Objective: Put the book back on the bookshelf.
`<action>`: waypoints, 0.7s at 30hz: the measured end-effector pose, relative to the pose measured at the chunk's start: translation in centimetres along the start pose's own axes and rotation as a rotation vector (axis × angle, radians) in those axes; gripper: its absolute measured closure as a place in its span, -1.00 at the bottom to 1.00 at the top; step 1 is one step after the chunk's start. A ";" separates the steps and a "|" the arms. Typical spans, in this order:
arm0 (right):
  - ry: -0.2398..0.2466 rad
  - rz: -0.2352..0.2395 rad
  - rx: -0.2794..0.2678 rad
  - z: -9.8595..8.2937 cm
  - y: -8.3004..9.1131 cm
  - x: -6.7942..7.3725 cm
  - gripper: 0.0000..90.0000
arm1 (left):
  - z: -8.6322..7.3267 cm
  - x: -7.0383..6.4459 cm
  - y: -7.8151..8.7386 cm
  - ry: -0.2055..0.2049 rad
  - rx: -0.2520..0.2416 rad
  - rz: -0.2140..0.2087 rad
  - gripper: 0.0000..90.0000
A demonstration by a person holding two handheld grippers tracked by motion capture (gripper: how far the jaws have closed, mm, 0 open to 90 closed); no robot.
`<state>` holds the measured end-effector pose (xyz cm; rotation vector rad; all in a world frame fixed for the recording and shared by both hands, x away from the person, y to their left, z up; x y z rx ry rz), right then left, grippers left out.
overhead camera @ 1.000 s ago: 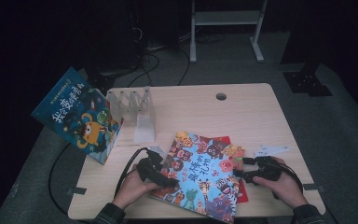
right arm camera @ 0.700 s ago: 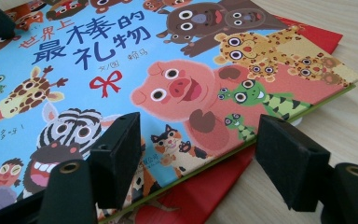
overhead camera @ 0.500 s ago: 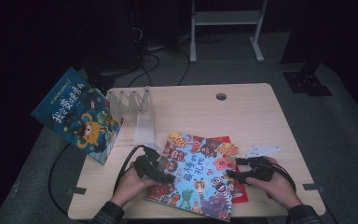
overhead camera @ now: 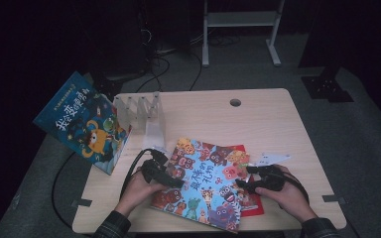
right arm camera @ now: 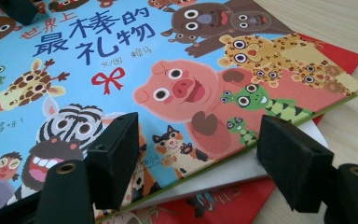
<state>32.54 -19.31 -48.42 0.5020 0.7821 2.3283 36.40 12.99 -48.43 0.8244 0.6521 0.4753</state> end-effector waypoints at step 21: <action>0.040 0.009 0.000 -0.3 1.2 -0.9 0.81 | -0.6 0.3 0.5 -0.021 -0.016 0.001 -0.88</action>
Point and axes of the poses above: each handheld gripper's, and its own axes: y roughly backward along the jaws, z roughly out of its top, x roughly to its left, the point moved 4 cm from there along -y, roughly forward along the jaws, and after that the axes turned 1 degree about z, right-handed, at the moved point
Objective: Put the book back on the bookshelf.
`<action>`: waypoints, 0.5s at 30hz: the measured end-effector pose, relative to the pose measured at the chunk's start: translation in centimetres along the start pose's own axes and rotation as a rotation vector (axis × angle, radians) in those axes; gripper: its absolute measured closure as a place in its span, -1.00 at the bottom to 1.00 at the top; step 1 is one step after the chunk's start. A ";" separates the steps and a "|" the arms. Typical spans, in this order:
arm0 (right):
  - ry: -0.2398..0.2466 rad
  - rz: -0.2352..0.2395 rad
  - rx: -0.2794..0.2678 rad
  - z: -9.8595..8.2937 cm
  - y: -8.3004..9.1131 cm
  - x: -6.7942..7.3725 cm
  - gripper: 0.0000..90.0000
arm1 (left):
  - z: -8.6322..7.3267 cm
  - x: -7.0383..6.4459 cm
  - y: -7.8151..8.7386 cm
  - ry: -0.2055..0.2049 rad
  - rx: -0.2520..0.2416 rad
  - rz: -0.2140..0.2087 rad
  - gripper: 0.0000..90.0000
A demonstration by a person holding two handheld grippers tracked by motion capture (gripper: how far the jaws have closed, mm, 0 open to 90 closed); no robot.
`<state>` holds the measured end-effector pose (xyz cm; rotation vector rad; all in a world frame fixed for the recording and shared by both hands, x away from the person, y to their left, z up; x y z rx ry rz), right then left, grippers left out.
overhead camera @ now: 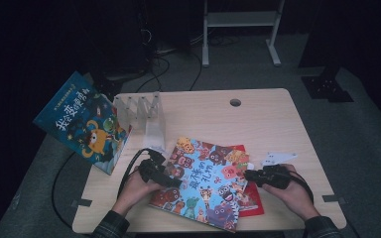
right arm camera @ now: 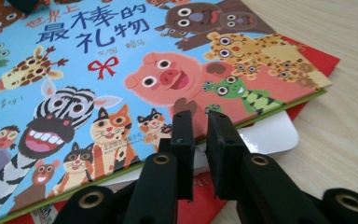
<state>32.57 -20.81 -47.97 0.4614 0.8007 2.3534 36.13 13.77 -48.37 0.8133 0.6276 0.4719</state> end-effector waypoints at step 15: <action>0.043 0.002 0.046 -0.3 -0.1 0.3 0.92 | -1.4 0.8 1.2 0.007 -0.010 -0.034 -0.88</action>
Point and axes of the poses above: each handheld gripper's, and its own axes: y roughly backward along the jaws, z roughly out of its top, x roughly to its left, the point moved 4 cm from there along -y, roughly forward along the jaws, and after that the axes turned 1 degree about z, right-handed, at the moved point
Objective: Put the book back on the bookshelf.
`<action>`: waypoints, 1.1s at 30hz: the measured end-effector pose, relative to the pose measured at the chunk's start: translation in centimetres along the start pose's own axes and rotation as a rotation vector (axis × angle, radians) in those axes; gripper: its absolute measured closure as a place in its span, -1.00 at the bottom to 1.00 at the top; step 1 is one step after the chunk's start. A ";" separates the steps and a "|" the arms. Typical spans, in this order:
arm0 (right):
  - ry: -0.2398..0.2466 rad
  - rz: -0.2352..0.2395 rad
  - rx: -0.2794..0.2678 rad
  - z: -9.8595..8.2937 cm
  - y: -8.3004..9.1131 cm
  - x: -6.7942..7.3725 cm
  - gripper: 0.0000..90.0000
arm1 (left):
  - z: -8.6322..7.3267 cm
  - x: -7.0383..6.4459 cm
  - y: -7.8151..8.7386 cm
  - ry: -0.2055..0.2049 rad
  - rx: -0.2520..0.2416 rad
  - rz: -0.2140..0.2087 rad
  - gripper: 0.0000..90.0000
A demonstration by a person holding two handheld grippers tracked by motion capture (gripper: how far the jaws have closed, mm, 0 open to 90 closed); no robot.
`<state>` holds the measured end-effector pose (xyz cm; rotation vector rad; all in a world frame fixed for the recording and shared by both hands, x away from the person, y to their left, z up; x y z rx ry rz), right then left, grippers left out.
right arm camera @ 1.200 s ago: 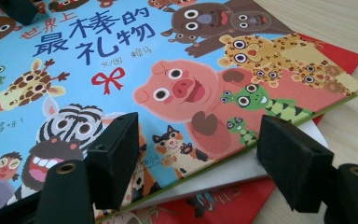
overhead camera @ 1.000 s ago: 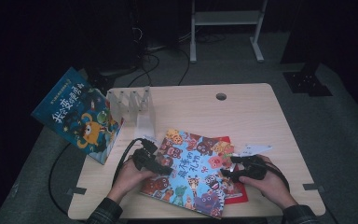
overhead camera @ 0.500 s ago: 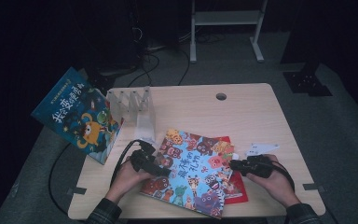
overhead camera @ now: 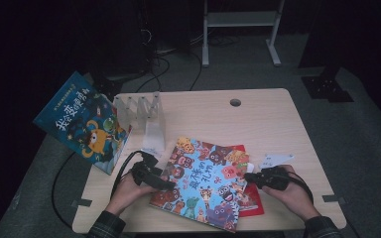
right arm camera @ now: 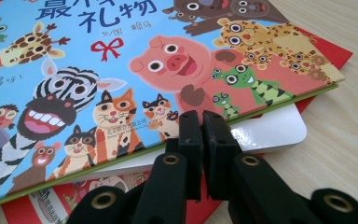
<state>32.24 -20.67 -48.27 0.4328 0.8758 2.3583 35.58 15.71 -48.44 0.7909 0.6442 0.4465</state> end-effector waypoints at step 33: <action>0.027 0.062 0.010 0.1 -0.4 0.8 0.99 | 3.1 1.3 -2.5 -0.043 0.013 -0.035 -1.00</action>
Point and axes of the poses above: each handheld gripper's, and its own axes: y roughly backward along the jaws, z roughly out of its top, x roughly to its left, the point moved 4 cm from there along -y, roughly forward along the jaws, and after that the axes turned 1 degree about z, right-handed, at the moved point
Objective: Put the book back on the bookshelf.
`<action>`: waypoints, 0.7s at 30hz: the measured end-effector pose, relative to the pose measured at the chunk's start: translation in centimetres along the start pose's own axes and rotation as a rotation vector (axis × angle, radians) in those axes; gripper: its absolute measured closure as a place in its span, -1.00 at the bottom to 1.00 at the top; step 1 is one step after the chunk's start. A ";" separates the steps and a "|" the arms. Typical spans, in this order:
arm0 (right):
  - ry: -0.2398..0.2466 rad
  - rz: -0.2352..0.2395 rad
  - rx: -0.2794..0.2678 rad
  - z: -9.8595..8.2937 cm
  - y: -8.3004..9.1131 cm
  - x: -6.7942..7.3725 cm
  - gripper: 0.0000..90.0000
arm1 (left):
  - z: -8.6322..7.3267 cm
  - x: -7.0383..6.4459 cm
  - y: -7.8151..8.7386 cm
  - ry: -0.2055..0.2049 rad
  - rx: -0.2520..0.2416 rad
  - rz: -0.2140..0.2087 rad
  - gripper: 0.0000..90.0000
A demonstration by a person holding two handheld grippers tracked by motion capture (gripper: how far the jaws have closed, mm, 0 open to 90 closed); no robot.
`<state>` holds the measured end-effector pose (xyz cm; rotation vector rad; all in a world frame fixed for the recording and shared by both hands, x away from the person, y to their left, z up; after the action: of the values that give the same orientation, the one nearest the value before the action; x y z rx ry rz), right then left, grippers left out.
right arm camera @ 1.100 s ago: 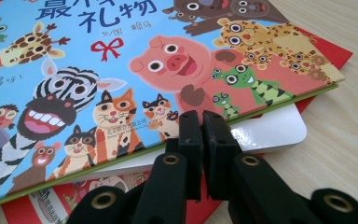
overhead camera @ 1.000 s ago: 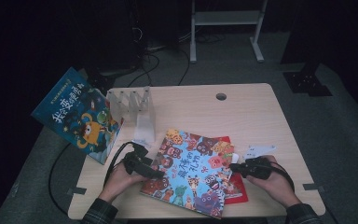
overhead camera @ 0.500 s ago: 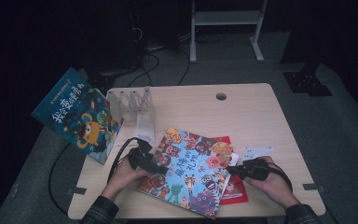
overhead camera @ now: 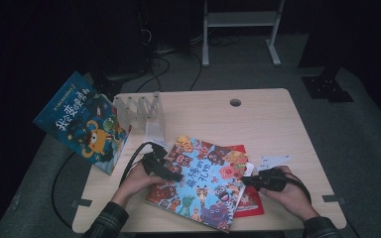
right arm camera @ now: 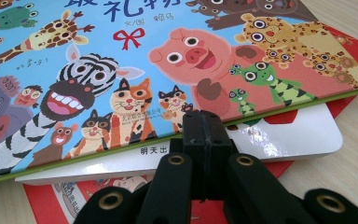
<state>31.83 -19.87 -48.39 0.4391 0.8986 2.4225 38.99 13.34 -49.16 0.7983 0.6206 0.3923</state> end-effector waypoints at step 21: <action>-0.008 -0.005 0.002 0.0 0.0 0.0 0.99 | 0.3 -0.2 0.3 0.057 0.011 -0.040 -1.00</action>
<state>31.85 -19.83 -48.38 0.4472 0.8981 2.4135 39.06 13.25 -48.69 0.7858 0.6917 0.3761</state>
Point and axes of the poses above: each handheld gripper's, and its own axes: y roughly backward along the jaws, z roughly out of its top, x roughly to its left, the point moved 4 cm from there along -y, roughly forward along the jaws, and after that the axes turned 1 degree about z, right-handed, at the moved point
